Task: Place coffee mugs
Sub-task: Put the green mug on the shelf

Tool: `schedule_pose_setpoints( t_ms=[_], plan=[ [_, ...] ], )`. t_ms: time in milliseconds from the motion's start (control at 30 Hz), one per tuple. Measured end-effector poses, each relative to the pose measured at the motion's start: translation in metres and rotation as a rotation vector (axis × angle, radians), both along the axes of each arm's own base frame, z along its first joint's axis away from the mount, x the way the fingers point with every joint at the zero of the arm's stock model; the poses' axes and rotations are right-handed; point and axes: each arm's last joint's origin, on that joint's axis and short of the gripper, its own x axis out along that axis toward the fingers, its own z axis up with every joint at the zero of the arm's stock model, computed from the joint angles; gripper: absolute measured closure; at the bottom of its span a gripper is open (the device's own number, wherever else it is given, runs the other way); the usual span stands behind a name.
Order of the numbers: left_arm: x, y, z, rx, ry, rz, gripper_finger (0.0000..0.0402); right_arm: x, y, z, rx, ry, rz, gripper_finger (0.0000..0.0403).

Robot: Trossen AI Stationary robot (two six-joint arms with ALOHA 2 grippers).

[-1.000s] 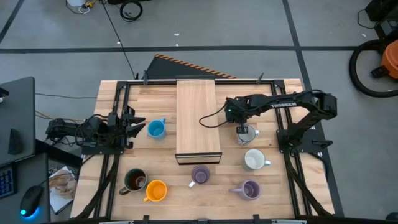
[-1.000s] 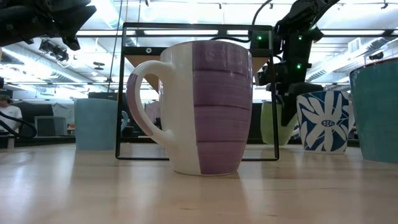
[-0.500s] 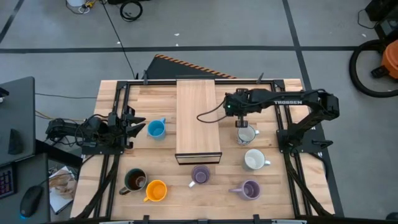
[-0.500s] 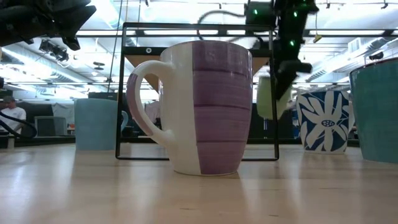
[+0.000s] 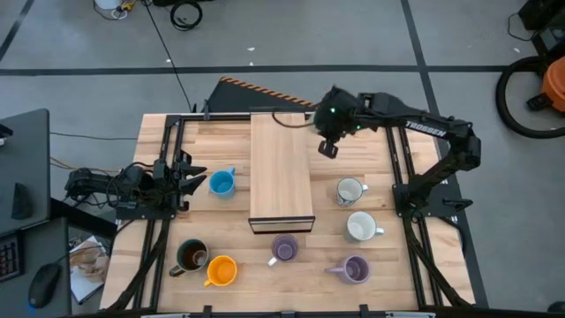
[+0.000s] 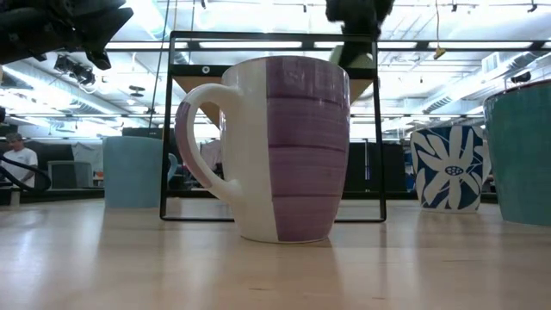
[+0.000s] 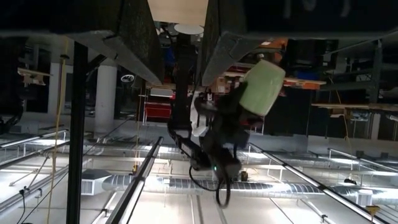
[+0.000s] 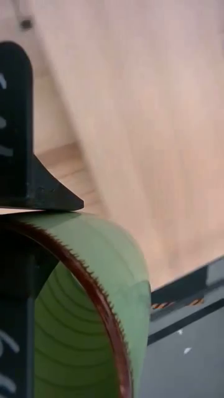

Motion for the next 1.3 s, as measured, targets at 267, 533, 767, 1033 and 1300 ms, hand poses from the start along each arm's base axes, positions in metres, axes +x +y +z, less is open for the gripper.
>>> schedule_pose_setpoints(
  t_ms=[267,533,767,1033,1300],
  plan=[
    [0.000,0.000,0.000,-0.001,0.000,0.000,0.0287,0.039,-0.004,-0.002,-0.010,0.098,0.117,0.0374],
    [0.000,0.000,0.000,-0.026,-0.003,-0.012,0.0287,0.071,-0.021,-0.019,-0.056,0.199,0.225,0.0369],
    [0.001,0.000,-0.002,-0.044,0.012,-0.022,0.0287,0.080,-0.035,-0.035,-0.069,0.257,0.276,0.0368],
    [0.001,0.000,-0.003,-0.065,0.021,-0.032,0.0287,0.078,-0.051,-0.039,-0.077,0.264,0.267,0.0367],
    [0.001,0.000,-0.003,-0.064,0.023,-0.032,0.0287,0.079,-0.052,-0.038,-0.074,0.242,0.317,0.0367]
  ],
)
